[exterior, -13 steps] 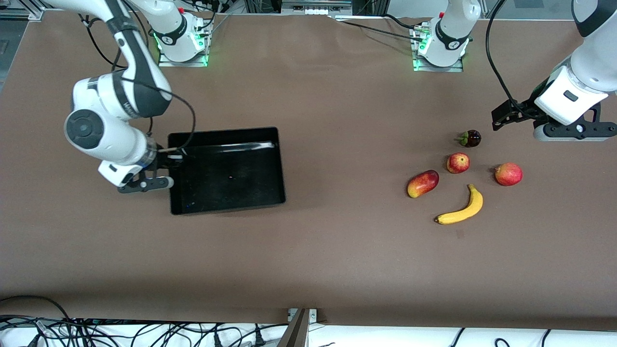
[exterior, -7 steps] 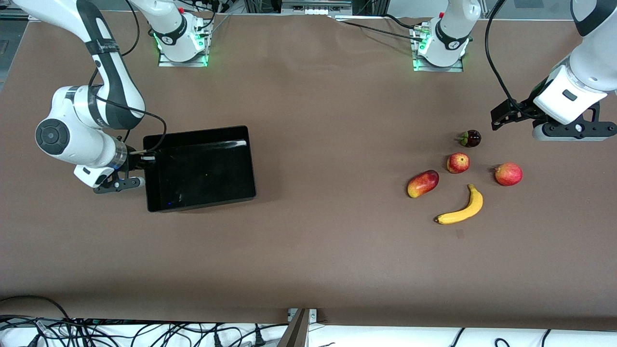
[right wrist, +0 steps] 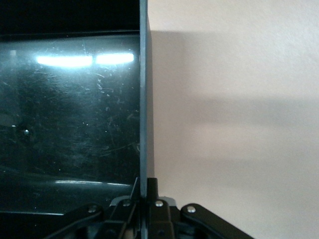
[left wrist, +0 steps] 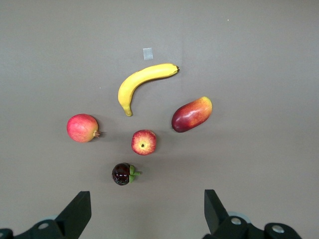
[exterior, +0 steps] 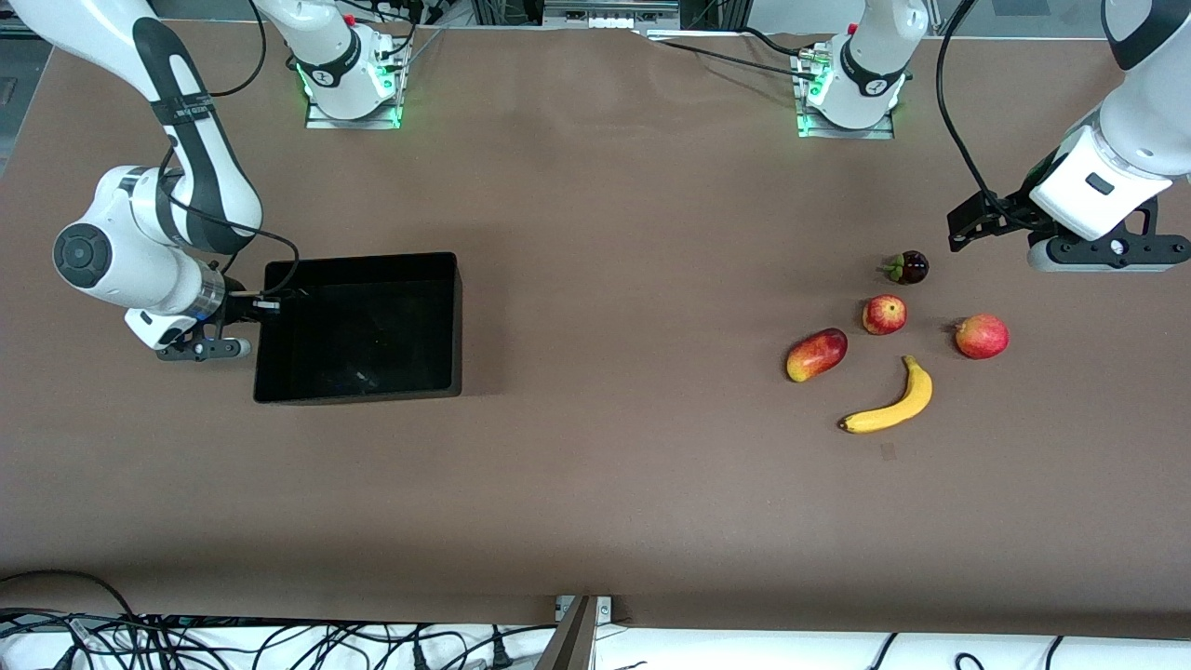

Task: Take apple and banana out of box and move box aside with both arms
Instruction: 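Drag the empty black tray away from the fruits with the right gripper, then release the tray and raise the right gripper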

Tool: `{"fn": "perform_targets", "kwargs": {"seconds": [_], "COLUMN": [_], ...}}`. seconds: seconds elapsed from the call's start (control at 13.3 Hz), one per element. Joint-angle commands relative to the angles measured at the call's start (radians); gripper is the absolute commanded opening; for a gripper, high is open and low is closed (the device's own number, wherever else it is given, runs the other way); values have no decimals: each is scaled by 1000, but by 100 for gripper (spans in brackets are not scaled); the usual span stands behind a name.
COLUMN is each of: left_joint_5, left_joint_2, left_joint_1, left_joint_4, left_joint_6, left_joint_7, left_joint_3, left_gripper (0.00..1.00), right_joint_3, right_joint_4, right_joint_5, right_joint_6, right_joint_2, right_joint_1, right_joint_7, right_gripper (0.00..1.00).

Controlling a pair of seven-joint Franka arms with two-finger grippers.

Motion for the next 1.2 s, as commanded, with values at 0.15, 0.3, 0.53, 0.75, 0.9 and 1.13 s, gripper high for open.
{"fn": "perform_targets", "kwargs": {"seconds": [0.15, 0.3, 0.53, 0.75, 0.9, 1.13], "left_joint_5": [-5, -5, -5, -5, -3, -5], "left_joint_2": [-14, -12, -12, -12, -12, -12], "left_joint_1": [-2, -2, -1, -2, -2, -4], "left_joint_4": [4, 8, 7, 9, 10, 10], "left_joint_6": [-23, -26, -28, -28, -28, -29], "left_joint_7": [-3, -3, -3, -1, -1, -1], "left_joint_3": [1, 1, 1, 1, 1, 0], "left_gripper": [100, 100, 100, 100, 100, 100], "right_joint_3": [-3, -1, 7, 40, 46, 65], "right_joint_4": [-43, -42, -4, 128, 219, 393], "right_joint_5": [14, 14, 13, 13, 8, 5], "right_joint_6": [73, 68, 40, -149, -299, -549], "right_joint_2": [15, 7, -26, -77, -128, -171], "right_joint_1": [-8, -8, -8, -7, -5, -1], "right_joint_7": [-12, -8, -9, 27, 38, 41], "right_gripper": [0, 82, 100, 100, 100, 100]}}
